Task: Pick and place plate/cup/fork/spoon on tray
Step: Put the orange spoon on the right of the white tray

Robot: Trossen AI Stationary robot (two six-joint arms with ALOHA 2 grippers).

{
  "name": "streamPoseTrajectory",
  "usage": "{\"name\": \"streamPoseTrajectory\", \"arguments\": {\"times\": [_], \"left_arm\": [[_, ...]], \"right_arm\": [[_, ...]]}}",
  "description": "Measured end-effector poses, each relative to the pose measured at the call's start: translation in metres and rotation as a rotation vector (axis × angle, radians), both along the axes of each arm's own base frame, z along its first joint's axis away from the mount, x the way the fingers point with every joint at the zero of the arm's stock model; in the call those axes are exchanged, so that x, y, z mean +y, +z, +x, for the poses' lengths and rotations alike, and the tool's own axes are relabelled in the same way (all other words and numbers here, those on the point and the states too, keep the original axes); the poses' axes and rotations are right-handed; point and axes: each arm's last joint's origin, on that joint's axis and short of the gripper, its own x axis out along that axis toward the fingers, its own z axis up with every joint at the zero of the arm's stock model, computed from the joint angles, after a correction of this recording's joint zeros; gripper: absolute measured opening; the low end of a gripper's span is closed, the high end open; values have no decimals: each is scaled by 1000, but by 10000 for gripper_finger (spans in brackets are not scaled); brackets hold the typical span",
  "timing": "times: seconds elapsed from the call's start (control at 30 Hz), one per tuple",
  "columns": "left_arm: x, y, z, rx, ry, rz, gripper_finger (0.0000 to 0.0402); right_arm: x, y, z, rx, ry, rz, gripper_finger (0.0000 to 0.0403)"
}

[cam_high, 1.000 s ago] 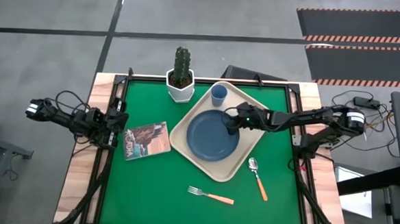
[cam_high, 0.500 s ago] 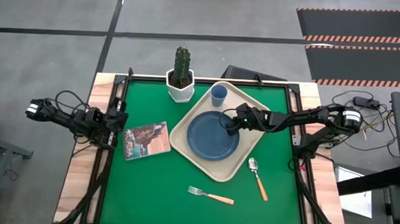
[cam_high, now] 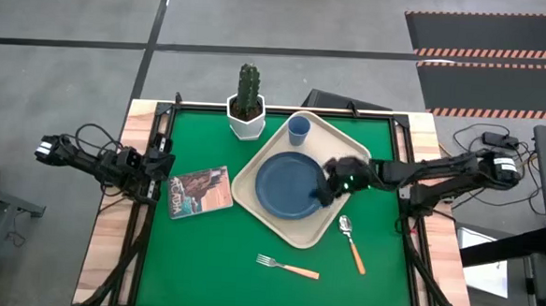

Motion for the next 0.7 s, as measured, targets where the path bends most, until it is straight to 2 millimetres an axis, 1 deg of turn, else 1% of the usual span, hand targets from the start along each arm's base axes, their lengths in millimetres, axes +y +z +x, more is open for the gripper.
{"name": "streamPoseTrajectory", "arguments": {"times": [0.1, 0.17, 0.23, 0.27, 0.33, 0.43, 0.5, 0.6, 0.7], "left_arm": [[0, 0, 0, 0, 1, -1, 0], [0, 0, 0, 2, 1, -1, 0], [0, 0, 0, 1, 1, -1, 0], [0, 0, 0, 1, 1, -1, 0], [0, 0, 0, 2, 1, -1, 0], [0, 0, 0, 5, 12, -8, 0], [1, 0, 0, 9, 31, -18, 0], [1, -1, 0, 13, 41, -25, 0], [1, -1, 1, 18, 43, -26, 0]], "right_arm": [[29, -8, -9, 147, 36, 104, 110], [45, -18, -20, 319, 23, 149, 107], [57, -23, -32, 497, -7, 133, 103], [63, -23, -35, 555, -29, 97, 101], [75, -14, -34, 583, -57, 45, 98], [91, 6, -29, 571, -76, 6, 91], [100, 14, -26, 575, -66, -52, 89], [109, 18, -23, 613, -49, -125, 91], [115, 15, -20, 699, -62, -159, 100]]}}
